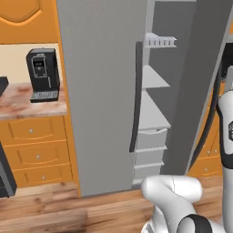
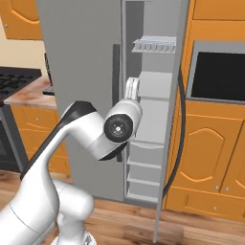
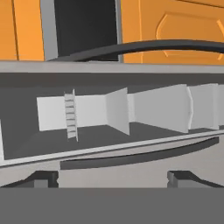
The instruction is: The ice cube tray has been filled with water. Take the tray and place it in the freezer to make ice. Close the freezer door after placing the tray.
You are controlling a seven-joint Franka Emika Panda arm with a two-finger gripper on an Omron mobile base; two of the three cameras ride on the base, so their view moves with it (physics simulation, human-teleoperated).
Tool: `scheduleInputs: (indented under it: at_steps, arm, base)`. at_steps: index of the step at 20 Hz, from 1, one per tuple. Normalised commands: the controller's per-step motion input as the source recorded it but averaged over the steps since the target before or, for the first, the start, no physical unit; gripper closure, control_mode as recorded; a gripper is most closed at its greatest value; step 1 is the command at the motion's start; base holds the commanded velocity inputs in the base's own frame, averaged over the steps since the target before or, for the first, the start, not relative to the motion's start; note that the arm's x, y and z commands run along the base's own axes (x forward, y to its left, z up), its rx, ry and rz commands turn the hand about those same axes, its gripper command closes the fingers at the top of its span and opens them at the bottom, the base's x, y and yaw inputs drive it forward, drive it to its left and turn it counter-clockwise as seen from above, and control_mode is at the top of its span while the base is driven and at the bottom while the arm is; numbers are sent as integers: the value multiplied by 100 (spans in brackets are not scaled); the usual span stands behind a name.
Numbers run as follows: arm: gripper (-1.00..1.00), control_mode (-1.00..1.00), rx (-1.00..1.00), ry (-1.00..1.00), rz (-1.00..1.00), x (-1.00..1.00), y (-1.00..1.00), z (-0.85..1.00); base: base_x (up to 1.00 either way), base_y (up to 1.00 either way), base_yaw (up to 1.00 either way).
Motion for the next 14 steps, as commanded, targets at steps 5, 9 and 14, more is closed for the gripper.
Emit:
scheduleInputs:
  at_steps: [5, 9, 14]
  arm:
    - [-100, 100, 0, 0, 0, 0, 0, 0]
    - [-100, -100, -2, 0, -3, 0, 0, 0]
    - [-100, -100, -2, 0, -6, -8, -9, 0]
  base:
    - [-25, -15, -4]
    - [0, 0, -2]
    - [0, 0, 0]
